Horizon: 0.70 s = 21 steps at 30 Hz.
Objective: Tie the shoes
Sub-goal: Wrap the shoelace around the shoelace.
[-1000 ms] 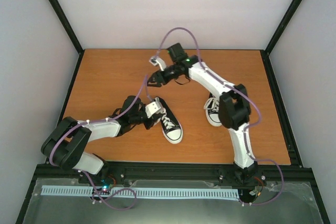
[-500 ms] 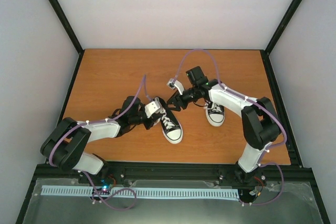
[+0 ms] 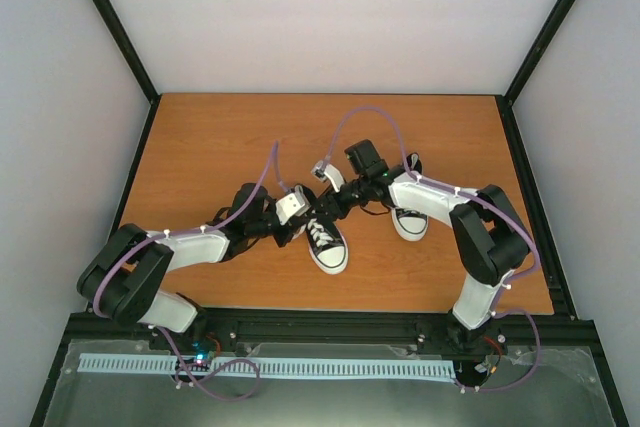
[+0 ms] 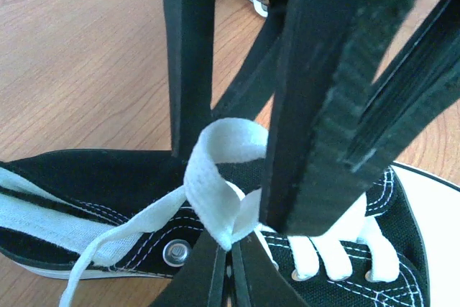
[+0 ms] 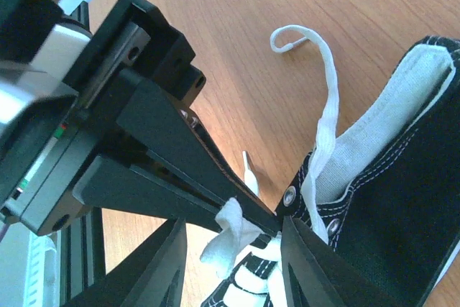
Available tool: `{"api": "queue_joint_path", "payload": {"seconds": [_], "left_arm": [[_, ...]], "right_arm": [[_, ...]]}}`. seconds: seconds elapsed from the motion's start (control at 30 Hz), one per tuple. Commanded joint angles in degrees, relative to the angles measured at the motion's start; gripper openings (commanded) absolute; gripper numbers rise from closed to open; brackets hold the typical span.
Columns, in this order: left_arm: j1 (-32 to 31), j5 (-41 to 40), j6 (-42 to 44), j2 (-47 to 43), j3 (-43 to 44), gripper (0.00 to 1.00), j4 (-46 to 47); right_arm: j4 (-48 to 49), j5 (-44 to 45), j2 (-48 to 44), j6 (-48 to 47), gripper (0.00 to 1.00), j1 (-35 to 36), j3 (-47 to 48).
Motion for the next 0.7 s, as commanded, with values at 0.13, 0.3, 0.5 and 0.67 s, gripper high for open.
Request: {"api": "queue_joint_path", "payload": {"seconds": [0.13, 0.3, 0.5, 0.67], "left_arm": [[-0.2, 0.3, 0.8, 0.1, 2.1, 0.01, 1.1], [-0.2, 0.4, 0.7, 0.0, 2.1, 0.01, 0.9], [-0.2, 0.4, 0.6, -0.3, 2.4, 0.01, 0.1], [-0.2, 3.4, 5.0, -3.4, 6.5, 0.30, -11.2]], "right_arm": [[4.0, -0.2, 0.6, 2.1, 0.34, 1.1, -0.5], [2.3, 0.1, 0.8, 1.0, 0.16, 1.2, -0.3], [1.5, 1.5, 0.3, -0.1, 0.03, 1.1, 0.0], [1.4, 2.3, 0.7, 1.2, 0.03, 1.2, 0.3]]}}
